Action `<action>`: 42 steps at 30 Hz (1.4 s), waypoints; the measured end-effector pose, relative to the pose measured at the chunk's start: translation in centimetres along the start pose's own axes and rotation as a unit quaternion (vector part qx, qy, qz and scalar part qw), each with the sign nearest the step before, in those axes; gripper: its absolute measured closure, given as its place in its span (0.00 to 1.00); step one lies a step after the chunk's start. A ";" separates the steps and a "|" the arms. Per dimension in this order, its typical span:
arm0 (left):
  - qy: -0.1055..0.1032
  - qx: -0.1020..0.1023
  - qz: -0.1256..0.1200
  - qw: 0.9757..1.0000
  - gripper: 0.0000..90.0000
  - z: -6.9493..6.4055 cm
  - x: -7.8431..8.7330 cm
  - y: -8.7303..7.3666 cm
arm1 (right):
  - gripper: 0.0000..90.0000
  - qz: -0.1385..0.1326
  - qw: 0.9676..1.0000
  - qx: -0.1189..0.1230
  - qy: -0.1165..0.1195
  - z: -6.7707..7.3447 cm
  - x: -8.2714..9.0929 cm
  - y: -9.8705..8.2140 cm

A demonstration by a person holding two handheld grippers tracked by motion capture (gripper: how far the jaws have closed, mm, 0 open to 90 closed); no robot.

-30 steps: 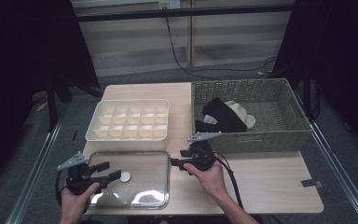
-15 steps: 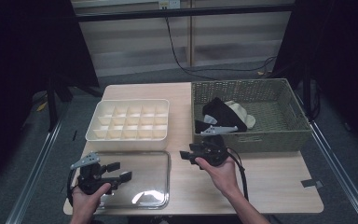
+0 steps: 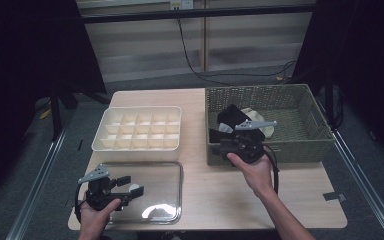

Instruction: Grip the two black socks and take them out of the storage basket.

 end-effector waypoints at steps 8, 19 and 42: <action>0.004 -0.005 0.001 1.000 0.23 -0.4 -0.3 -0.1 | 0.56 -0.010 1.000 -0.007 -0.020 -2.6 1.2 1.6; 0.002 -0.024 0.008 1.000 0.24 -0.3 -1.6 1.2 | 0.58 0.004 0.999 -0.019 -0.040 -6.0 1.4 3.7; 0.001 -0.020 0.012 1.000 0.25 0.2 -1.5 0.5 | 0.59 0.068 0.993 -0.032 -0.090 -11.8 -1.6 6.5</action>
Point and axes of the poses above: each handheld gripper's, and its own axes: x roughly backward along the jaws, y roughly out of its top, z roughly to its left, the point moved 8 cm from there along -x, roughly forward along the jaws, and after that the axes turned 12 degrees about -x, right-handed, at the moved point
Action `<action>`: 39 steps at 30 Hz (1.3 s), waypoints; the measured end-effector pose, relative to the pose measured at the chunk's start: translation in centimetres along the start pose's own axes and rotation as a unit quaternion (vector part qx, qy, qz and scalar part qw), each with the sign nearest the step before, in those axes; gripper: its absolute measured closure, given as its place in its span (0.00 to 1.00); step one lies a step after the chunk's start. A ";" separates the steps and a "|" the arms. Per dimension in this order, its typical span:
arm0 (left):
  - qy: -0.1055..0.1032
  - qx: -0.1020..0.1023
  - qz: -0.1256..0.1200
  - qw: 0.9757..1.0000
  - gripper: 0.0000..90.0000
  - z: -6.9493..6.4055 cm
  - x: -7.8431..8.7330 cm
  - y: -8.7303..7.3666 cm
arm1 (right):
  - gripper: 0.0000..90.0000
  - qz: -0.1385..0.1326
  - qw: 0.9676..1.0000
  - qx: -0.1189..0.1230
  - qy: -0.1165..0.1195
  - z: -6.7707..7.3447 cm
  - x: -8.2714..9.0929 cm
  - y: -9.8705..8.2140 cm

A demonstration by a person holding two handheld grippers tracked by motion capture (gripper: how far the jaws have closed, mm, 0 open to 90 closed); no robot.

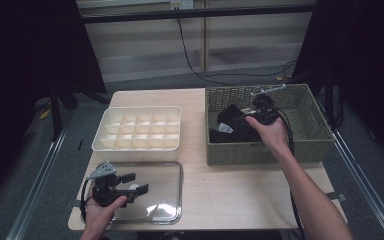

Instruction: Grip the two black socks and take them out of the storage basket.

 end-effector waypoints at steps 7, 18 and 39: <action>0.005 0.006 0.001 1.000 0.25 0.4 0.1 -0.2 | 0.59 -0.003 1.000 -0.010 -0.002 -0.7 -0.6 0.8; 0.001 0.009 0.001 1.000 0.25 0.6 0.1 -0.2 | 0.57 0.036 0.999 -0.003 -0.029 -1.6 -2.2 1.4; -0.002 0.009 0.006 1.000 0.25 0.5 0.1 -0.6 | 0.72 0.141 0.986 -0.022 -0.083 -3.9 -5.1 -0.1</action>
Point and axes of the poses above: each handheld gripper's, and its own axes: x roughly backward along the jaws, y roughly out of its top, z roughly to its left, the point moved 8 cm from there along -x, roughly forward along the jaws, and after that the axes turned 12 degrees about -x, right-handed, at the moved point
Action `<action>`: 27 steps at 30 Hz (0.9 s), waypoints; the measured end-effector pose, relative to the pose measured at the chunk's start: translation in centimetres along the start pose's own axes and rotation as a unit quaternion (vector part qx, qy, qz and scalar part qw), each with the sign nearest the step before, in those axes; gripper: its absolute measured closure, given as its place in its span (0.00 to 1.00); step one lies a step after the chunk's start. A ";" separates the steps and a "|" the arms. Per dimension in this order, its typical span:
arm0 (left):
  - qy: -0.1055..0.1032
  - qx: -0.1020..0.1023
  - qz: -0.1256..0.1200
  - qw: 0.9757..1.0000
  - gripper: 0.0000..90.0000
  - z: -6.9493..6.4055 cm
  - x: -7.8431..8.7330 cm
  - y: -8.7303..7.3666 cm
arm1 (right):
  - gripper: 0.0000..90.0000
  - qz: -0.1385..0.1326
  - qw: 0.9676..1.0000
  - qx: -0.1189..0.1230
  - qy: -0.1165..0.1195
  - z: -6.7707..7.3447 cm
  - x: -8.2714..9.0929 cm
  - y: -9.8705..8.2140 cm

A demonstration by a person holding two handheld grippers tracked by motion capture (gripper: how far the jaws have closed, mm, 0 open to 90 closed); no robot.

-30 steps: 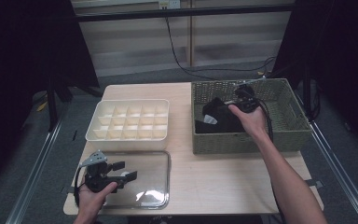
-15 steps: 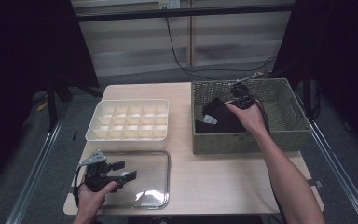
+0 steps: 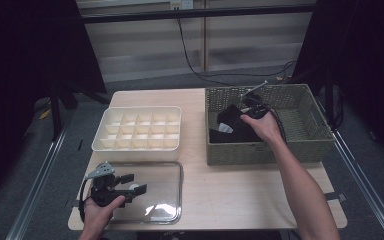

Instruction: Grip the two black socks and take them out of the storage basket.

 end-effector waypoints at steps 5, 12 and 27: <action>-0.004 -0.003 0.007 1.000 0.25 -0.1 -0.4 -0.2 | 0.93 0.002 1.000 0.006 0.002 0.2 -0.1 0.0; 0.000 0.000 0.003 1.000 0.25 0.0 -0.3 -0.1 | 0.98 -0.029 0.999 0.014 0.018 0.5 0.6 0.5; -0.001 -0.004 0.006 1.000 0.25 -0.2 -0.4 -0.2 | 0.99 -0.086 0.994 0.009 0.065 1.1 2.6 1.3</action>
Point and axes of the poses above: each handheld gripper's, and its own axes: x roughly backward along the jaws, y roughly out of its top, z roughly to its left, the point moved 8 cm from there along -x, roughly forward along the jaws, and after that the axes turned 12 degrees about -x, right-handed, at the moved point
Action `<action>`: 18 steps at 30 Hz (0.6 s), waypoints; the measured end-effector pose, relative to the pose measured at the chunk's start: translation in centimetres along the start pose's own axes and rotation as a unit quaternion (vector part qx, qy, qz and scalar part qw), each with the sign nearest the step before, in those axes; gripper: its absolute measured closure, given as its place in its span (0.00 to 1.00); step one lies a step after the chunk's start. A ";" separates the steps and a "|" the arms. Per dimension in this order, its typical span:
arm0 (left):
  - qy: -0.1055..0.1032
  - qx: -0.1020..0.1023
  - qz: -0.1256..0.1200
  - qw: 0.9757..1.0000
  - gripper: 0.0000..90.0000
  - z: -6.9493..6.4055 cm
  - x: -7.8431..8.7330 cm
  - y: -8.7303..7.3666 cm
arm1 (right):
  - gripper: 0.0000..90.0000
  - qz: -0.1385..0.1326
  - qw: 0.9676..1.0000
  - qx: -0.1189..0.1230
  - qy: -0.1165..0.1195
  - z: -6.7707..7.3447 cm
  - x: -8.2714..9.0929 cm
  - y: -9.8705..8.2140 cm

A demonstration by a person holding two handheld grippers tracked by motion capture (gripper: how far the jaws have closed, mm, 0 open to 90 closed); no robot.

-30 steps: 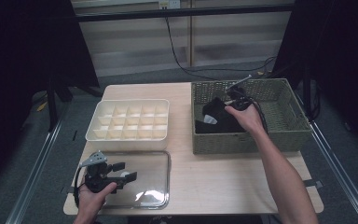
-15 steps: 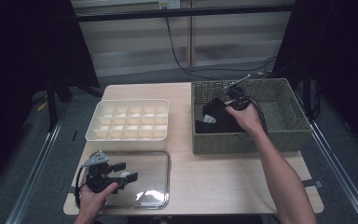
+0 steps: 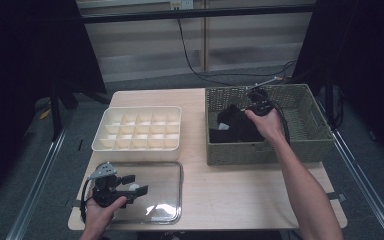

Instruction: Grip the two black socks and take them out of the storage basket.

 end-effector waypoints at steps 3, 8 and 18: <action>0.000 -0.002 -0.001 1.000 0.25 0.0 0.1 0.0 | 0.99 -0.007 1.000 -0.003 0.006 0.1 0.3 0.1; 0.005 -0.002 0.001 1.000 0.25 0.1 0.1 -0.1 | 0.99 -0.030 0.999 -0.006 0.034 0.9 1.2 0.4; 0.003 0.000 -0.001 1.000 0.25 0.0 0.0 0.0 | 0.99 -0.063 0.996 -0.001 0.067 2.1 2.7 0.5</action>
Point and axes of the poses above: each handheld gripper's, and its own axes: x roughly backward along the jaws, y roughly out of its top, z roughly to its left, the point moved 8 cm from there along -x, roughly forward along the jaws, and after that the axes turned 12 degrees about -x, right-handed, at the moved point
